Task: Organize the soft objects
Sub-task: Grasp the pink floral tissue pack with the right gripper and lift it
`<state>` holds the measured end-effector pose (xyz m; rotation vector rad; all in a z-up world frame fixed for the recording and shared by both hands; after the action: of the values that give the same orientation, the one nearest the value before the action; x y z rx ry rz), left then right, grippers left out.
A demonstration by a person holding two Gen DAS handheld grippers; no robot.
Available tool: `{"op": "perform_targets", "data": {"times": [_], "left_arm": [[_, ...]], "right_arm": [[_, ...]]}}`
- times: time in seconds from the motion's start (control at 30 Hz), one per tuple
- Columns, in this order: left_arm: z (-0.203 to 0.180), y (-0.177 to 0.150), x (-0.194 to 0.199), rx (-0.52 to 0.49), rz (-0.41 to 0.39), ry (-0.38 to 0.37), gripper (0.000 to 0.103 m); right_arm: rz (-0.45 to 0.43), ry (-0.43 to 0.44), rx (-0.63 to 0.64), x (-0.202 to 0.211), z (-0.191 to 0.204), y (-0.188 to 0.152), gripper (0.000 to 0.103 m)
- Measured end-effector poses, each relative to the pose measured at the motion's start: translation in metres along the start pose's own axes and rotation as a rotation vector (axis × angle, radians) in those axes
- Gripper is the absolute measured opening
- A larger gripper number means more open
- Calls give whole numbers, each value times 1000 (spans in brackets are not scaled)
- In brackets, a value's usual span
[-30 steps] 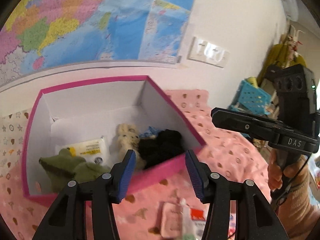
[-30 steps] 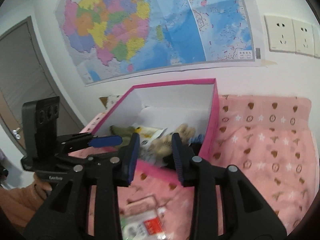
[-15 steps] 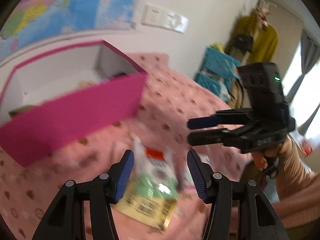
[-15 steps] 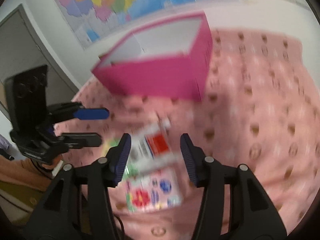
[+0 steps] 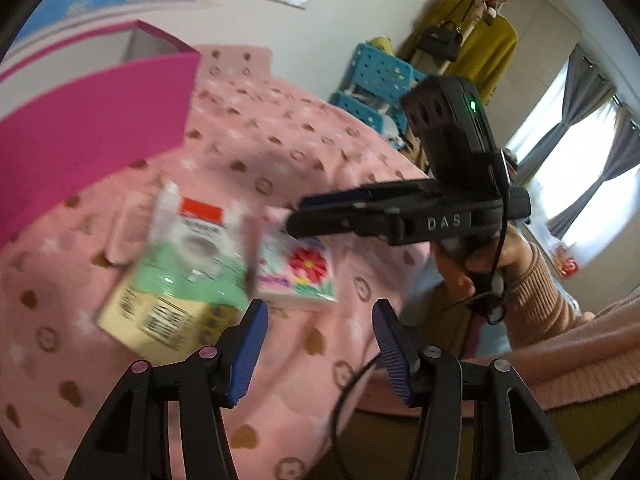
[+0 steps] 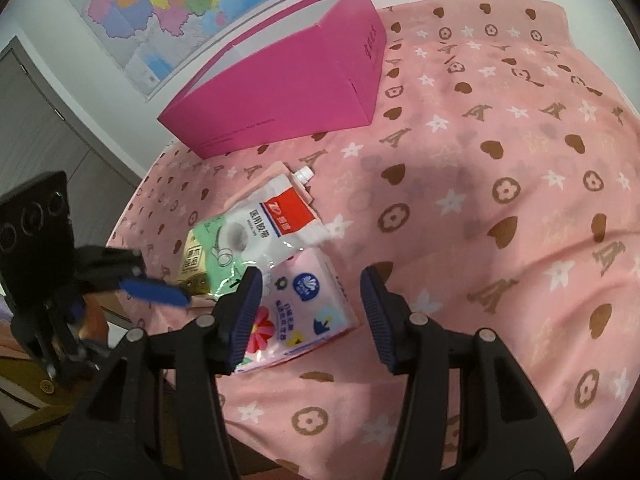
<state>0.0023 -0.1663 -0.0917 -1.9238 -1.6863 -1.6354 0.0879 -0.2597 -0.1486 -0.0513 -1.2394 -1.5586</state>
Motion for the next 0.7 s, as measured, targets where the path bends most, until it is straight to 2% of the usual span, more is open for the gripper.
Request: {"op": "perform_targets", "data": {"times": [0.2,0.33,0.7], "left_arm": [[-1,-1,-20,58,27,-53,48],[7,3,-28,110,27,-38,41],[4,23,-5,120,-54,-52,40]], "right_arm": [[4,14,-5,-3,2,-2,53],[5,0,-18,-4,-1,-5,44],[-64,0,20,24,14,10,42]]}}
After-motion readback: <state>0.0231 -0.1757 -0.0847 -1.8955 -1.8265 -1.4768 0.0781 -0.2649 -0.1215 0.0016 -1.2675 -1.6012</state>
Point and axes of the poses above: each gripper's, at about its wrist camera, not at the fingertips, and x roughly against the way its jaws point, z to its left, y to its top, the point moved 8 cm from there along -x, roughly the way its jaws point, and after that the axes turned 2 degrees about z, right-handed, at the moved point
